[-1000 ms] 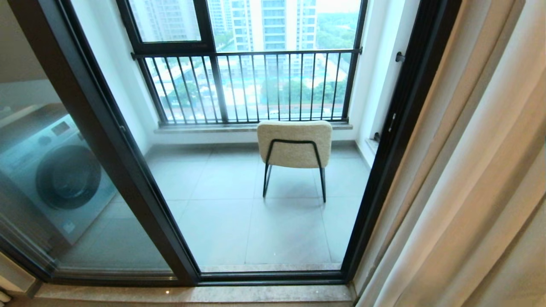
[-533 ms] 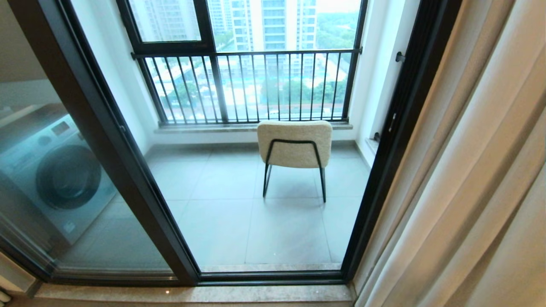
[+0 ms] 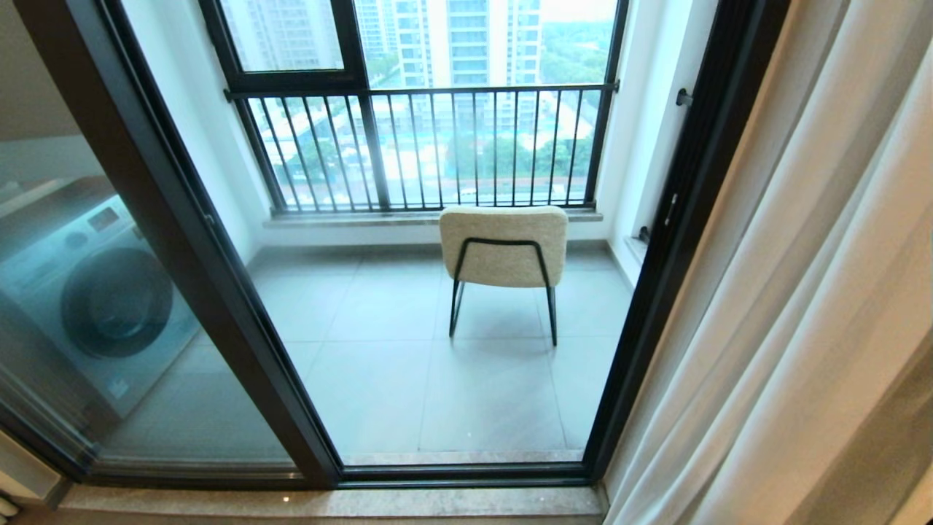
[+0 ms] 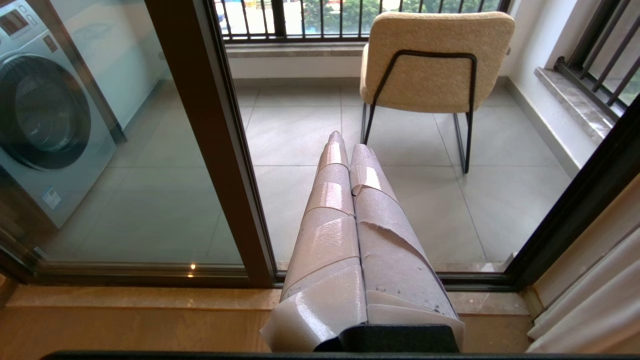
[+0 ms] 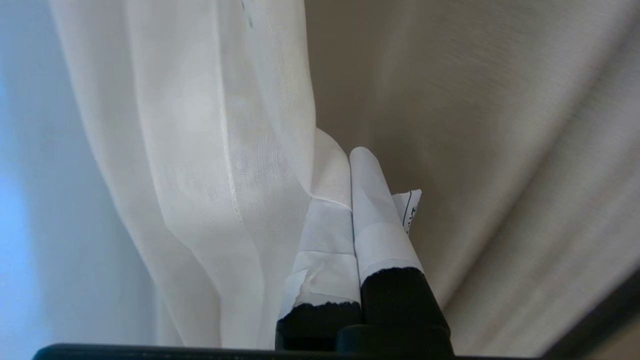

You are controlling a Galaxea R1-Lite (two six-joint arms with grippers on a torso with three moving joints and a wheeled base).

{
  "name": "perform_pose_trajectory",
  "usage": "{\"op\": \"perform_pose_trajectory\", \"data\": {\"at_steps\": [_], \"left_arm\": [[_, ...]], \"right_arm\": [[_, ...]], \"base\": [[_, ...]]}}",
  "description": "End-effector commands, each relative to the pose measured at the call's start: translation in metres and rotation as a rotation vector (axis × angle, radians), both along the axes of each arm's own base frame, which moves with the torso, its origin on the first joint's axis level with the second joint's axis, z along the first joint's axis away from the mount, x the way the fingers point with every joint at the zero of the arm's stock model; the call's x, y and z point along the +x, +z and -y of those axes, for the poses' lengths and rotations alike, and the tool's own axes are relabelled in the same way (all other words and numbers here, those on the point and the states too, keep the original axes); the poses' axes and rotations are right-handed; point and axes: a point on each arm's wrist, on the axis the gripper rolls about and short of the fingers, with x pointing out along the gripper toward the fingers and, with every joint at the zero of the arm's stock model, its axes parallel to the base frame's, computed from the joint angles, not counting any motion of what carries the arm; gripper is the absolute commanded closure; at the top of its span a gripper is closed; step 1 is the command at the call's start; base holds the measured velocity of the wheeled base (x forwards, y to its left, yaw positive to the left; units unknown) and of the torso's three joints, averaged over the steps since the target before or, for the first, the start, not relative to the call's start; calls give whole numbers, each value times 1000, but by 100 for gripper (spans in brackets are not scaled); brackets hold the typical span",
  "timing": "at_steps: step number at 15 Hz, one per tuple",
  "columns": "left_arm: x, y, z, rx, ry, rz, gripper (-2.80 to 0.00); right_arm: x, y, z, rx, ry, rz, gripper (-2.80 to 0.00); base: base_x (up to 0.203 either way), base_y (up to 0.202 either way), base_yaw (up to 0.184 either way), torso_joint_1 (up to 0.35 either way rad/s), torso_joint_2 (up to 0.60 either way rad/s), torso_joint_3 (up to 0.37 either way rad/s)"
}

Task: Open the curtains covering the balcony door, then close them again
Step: Pull the inner curtains open on both sides

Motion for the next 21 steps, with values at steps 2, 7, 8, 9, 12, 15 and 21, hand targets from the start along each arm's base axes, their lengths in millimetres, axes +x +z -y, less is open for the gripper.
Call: {"op": "perform_pose_trajectory", "data": {"at_steps": [2, 7, 8, 9, 12, 15, 21], "left_arm": [[0, 0, 0, 0, 0, 0, 0], [0, 0, 0, 0, 0, 0, 0], [0, 0, 0, 0, 0, 0, 0], [0, 0, 0, 0, 2, 0, 0], [0, 0, 0, 0, 0, 0, 0], [0, 0, 0, 0, 0, 0, 0], [0, 0, 0, 0, 0, 0, 0]], "right_arm": [[-2, 4, -11, -16, 16, 7, 0], [-7, -1, -22, -3, 16, 2, -280], [-9, -3, -25, 3, 14, -1, -280], [-11, -5, -28, 10, 11, -3, -280], [-20, -18, -44, 47, 7, -20, -280], [-31, -42, -67, 113, 7, -52, -280], [-36, -103, -119, 173, 116, -146, -280]], "base": [[0, 0, 0, 0, 0, 0], [0, 0, 0, 0, 0, 0], [0, 0, 0, 0, 0, 0], [0, 0, 0, 0, 0, 0], [0, 0, 0, 0, 0, 0], [0, 0, 0, 0, 0, 0], [0, 0, 0, 0, 0, 0]]}}
